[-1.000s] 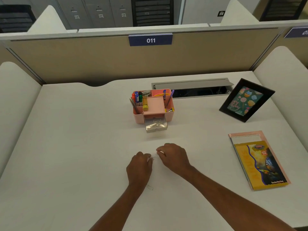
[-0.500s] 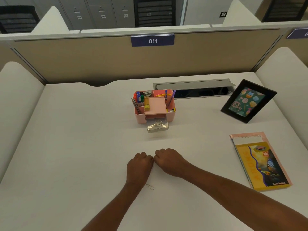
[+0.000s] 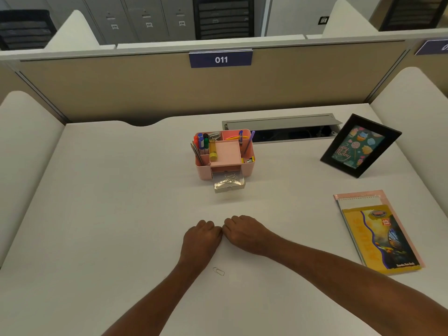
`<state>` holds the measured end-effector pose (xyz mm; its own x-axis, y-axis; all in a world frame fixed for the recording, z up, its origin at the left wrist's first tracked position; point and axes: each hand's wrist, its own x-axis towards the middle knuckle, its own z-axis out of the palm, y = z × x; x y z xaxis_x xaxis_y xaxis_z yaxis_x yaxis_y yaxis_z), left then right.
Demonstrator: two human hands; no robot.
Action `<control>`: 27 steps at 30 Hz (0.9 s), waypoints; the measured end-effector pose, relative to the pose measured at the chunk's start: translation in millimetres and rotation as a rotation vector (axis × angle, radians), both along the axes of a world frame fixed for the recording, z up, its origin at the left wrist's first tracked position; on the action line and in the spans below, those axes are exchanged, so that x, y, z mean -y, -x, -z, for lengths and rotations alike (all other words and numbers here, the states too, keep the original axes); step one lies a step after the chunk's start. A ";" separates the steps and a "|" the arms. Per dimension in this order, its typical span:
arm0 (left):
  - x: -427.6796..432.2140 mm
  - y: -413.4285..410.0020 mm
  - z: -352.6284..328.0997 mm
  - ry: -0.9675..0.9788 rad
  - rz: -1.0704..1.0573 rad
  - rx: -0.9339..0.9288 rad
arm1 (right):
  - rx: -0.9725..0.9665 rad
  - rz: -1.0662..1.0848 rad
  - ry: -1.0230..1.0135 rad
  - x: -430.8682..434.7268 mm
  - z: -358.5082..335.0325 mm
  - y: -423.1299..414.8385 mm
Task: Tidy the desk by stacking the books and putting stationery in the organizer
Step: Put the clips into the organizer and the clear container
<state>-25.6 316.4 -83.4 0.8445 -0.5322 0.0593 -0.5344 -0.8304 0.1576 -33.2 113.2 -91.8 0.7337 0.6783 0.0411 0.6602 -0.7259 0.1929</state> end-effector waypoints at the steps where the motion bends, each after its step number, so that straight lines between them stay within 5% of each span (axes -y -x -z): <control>1: -0.1 -0.3 1.3 -0.011 0.016 0.011 | -0.009 -0.002 -0.002 1.0 -0.2 -0.1; 12: -0.5 -7.6 12.1 -0.074 0.097 0.084 | -0.108 0.042 -0.043 -2.3 -8.1 1.6; 27: -12.7 -11.7 15.5 0.093 0.031 0.033 | 0.036 -0.006 0.025 -4.6 -4.6 -0.9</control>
<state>-13.9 329.1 -98.8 0.8247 -0.5488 0.1371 -0.5656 -0.7960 0.2156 -32.3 117.8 -87.2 0.7278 0.6839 0.0505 0.6569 -0.7164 0.2350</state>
